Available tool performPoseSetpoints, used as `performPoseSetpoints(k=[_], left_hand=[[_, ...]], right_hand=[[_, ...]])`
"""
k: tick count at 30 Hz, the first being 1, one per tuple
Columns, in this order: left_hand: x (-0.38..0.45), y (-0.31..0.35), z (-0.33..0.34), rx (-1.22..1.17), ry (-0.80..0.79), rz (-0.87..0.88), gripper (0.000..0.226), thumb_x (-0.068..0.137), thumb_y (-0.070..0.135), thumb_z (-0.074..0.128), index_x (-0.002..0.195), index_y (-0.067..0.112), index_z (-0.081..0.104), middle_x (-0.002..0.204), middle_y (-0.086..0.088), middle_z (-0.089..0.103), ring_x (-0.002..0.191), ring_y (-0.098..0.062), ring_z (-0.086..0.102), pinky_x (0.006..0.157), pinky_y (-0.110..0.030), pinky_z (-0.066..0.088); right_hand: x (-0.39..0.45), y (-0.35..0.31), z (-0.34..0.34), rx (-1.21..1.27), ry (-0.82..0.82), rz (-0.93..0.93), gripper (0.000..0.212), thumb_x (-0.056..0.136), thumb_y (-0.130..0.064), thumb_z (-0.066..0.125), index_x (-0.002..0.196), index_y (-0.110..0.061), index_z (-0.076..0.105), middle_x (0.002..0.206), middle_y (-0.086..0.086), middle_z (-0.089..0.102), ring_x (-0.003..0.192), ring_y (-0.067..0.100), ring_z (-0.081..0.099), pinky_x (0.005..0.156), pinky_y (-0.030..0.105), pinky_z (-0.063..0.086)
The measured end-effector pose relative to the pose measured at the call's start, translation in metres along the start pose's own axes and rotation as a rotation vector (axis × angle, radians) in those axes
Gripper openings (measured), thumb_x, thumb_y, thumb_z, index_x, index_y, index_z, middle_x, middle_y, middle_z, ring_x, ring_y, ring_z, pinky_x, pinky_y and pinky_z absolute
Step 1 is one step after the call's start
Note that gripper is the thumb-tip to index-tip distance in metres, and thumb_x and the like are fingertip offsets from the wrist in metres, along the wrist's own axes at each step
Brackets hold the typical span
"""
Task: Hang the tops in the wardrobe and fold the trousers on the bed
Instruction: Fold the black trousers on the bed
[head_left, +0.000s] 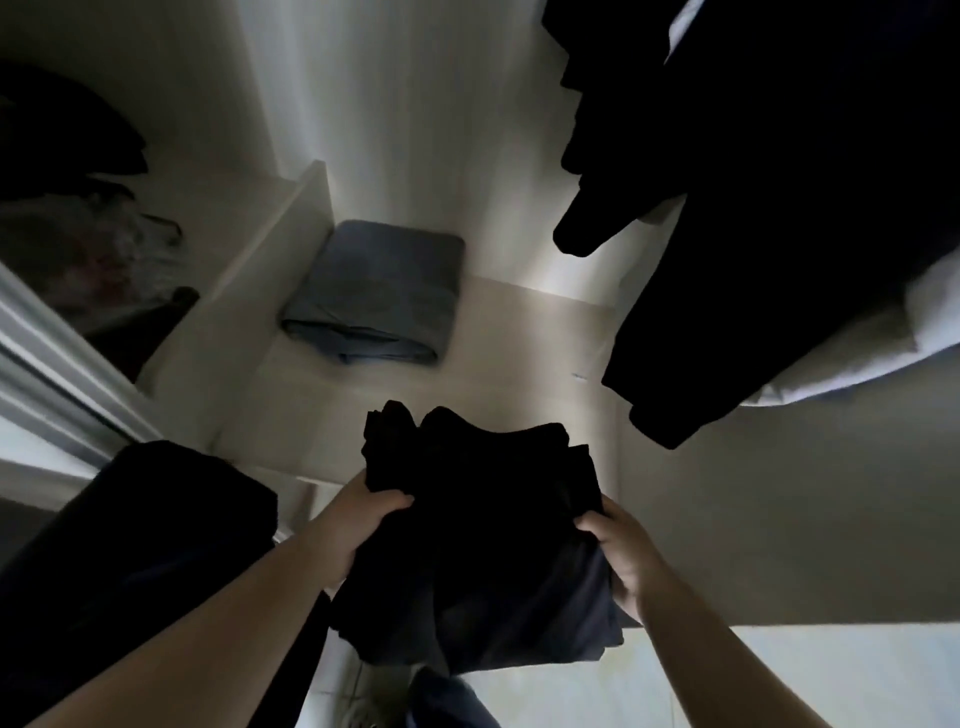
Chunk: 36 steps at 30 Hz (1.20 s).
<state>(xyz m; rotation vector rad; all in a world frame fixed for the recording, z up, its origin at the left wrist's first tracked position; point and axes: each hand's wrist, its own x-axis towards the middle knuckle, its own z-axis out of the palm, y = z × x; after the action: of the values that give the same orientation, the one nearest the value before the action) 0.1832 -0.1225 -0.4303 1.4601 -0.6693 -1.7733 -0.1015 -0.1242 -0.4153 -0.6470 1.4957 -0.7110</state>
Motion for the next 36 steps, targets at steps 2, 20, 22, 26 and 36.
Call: performPoseSetpoints(k=[2, 20, 22, 26, 36], left_hand=[[0.028, 0.008, -0.003, 0.014, -0.016, 0.025, 0.037, 0.087, -0.004, 0.057, 0.108, 0.027, 0.058, 0.09, -0.002, 0.075, 0.081, -0.018, 0.073, 0.06, -0.024, 0.055], [0.21, 0.023, -0.018, 0.578, 0.164, 0.075, 0.069, 0.085, 0.008, 0.066, 0.145, 0.021, 0.037, 0.137, -0.006, 0.053, 0.128, -0.027, 0.048, 0.104, -0.03, 0.038], [0.198, 0.005, -0.015, 0.882, 0.277, 0.273, 0.061, 0.084, 0.011, 0.066, 0.141, 0.019, 0.045, 0.137, -0.013, 0.052, 0.13, -0.033, 0.045, 0.103, -0.037, 0.038], [0.183, -0.022, 0.001, 1.251, 0.266, 0.689, 0.054, 0.086, 0.03, 0.058, 0.137, 0.013, 0.052, 0.146, -0.019, 0.041, 0.136, -0.039, 0.038, 0.105, -0.058, 0.031], [0.204, -0.062, 0.021, 1.664, 0.01, 0.516, 0.069, 0.087, 0.064, 0.033, 0.145, 0.028, 0.038, 0.157, -0.018, 0.023, 0.144, -0.039, 0.019, 0.108, -0.068, 0.014]], right_hand=[[0.023, -0.01, 0.0, 0.006, 0.044, -0.036, 0.029, 0.085, 0.003, 0.049, 0.095, -0.015, 0.07, 0.084, 0.012, 0.07, 0.078, 0.024, 0.064, 0.075, 0.034, 0.048], [0.189, -0.056, -0.017, -0.743, 0.345, -0.2, 0.038, 0.076, 0.017, 0.046, 0.108, 0.004, 0.062, 0.092, 0.013, 0.063, 0.09, 0.027, 0.057, 0.075, 0.027, 0.039], [0.19, -0.049, -0.014, -0.846, 0.357, -0.254, 0.033, 0.076, 0.013, 0.053, 0.108, 0.006, 0.062, 0.099, 0.02, 0.063, 0.096, 0.033, 0.057, 0.083, 0.035, 0.043], [0.18, -0.028, 0.007, -1.179, 0.325, -0.377, 0.055, 0.079, -0.005, 0.065, 0.133, -0.01, 0.054, 0.138, 0.023, 0.046, 0.128, 0.037, 0.042, 0.108, 0.043, 0.033], [0.196, 0.037, 0.037, -1.553, 0.14, -0.378, 0.071, 0.09, -0.059, 0.04, 0.151, -0.029, 0.019, 0.16, 0.009, -0.002, 0.147, 0.024, -0.006, 0.111, 0.062, 0.008]])
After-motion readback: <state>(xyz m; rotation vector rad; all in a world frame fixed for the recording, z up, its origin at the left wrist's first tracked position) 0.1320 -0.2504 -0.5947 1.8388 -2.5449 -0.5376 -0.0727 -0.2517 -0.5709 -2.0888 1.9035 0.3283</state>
